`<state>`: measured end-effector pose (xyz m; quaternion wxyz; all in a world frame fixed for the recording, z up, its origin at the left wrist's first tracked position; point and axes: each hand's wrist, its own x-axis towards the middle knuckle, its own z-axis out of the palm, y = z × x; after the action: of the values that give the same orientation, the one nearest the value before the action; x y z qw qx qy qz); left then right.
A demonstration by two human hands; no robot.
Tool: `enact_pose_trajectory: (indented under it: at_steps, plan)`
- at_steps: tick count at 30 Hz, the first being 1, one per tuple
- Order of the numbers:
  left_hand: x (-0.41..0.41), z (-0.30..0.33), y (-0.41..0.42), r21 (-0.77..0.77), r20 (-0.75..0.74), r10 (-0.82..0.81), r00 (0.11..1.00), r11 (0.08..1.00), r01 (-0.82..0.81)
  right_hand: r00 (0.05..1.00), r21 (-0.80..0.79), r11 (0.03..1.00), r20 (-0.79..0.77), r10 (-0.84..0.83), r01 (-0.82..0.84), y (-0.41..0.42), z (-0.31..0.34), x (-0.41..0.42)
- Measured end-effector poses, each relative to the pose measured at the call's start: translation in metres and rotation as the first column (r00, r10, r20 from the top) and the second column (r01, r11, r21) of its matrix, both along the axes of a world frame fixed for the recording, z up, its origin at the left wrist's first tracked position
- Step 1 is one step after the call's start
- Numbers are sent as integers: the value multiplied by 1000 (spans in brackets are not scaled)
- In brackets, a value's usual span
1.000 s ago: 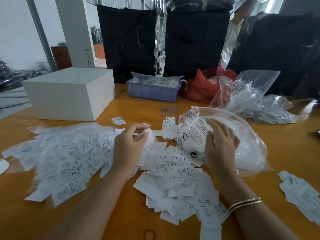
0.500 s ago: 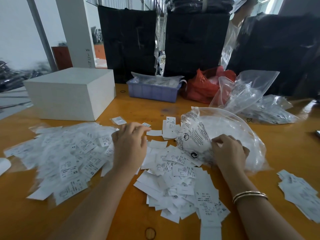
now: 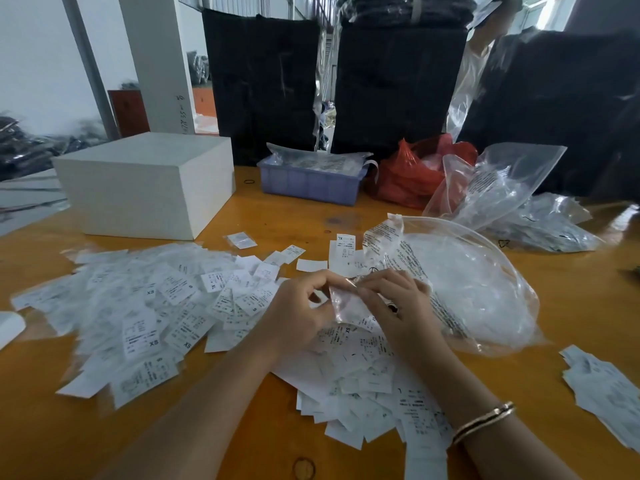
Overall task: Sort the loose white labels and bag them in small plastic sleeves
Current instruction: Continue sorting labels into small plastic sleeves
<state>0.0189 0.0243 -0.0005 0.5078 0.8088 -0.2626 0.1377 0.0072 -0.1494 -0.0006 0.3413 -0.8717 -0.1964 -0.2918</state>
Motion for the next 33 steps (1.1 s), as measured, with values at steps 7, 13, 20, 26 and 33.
enact_pose_trajectory:
  at_steps: [7, 13, 20, 26, 33]
  plan:
    - [3, -1, -1, -151, -97, 104, 990, 981, -118, 956, -431, 902, -255, -147, 23, -3, -13, 10]
    - [-2, 0, 0, 58, -53, 6, 999, 998, -3, 974, -462, 886, -176, -142, 46, -2, -8, 9]
    - [-8, -3, -3, 431, -116, -176, 978, 878, 209, 969, -156, 985, -223, -108, 74, -5, -9, 8]
    - [-5, -6, -6, 461, -45, -186, 981, 868, 186, 965, 124, 982, -236, -113, 145, -5, -6, 7]
    - [2, -4, -1, -40, -141, -45, 989, 998, 39, 980, 435, 894, -199, -16, 103, -8, -1, 3]
